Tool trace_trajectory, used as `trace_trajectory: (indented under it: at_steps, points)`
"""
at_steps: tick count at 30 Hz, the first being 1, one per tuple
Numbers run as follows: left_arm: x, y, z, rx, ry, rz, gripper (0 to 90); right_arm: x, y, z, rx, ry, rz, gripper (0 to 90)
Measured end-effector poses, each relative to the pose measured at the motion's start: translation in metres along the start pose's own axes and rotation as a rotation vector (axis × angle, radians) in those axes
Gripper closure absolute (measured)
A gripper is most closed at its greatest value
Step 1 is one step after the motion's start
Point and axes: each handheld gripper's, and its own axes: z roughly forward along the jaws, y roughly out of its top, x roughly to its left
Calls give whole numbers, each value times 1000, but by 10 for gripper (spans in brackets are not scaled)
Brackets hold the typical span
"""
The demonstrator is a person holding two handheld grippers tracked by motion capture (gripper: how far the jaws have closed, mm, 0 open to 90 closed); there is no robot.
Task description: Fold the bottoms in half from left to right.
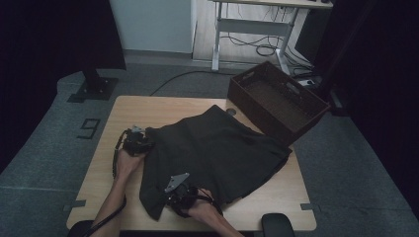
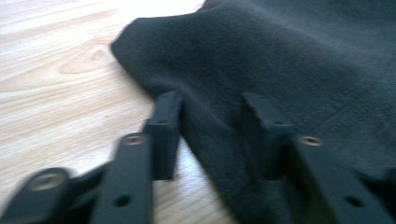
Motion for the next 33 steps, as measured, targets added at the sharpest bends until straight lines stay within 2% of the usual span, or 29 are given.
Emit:
trace_trajectory:
  at_steps: [1, 2, 5, 8, 13, 16, 21, 29, 33]
  points:
    - [0, 0, 1, -3, -19, -8, 808, -1, -1, 0, -7, 9, 12, 726]
    - [-1, 0, 1, -8, -16, -6, 835, -3, -1, 0, -12, 15, 20, 727]
    - [-1, -2, 0, -16, -12, 5, 851, -3, -2, 0, -17, 21, 33, 730]
    - [0, -6, -2, -28, -12, -3, 852, -2, -2, 0, -16, 19, 35, 731]
    - [7, -13, -11, -24, -5, -8, 852, 1, 3, 4, -16, 48, 50, 730]
    - [13, -18, -20, -12, 5, -15, 852, 8, 9, 10, -9, 61, 40, 728]
    - [24, -31, -36, 5, 32, -20, 851, 23, 24, 22, 10, 79, -6, 725]
    - [40, -52, -60, 0, 61, -57, 850, 45, 43, 40, 20, 120, -54, 724]
    - [44, -58, -67, 0, 72, -59, 850, 52, 48, 45, 20, 130, -65, 722]
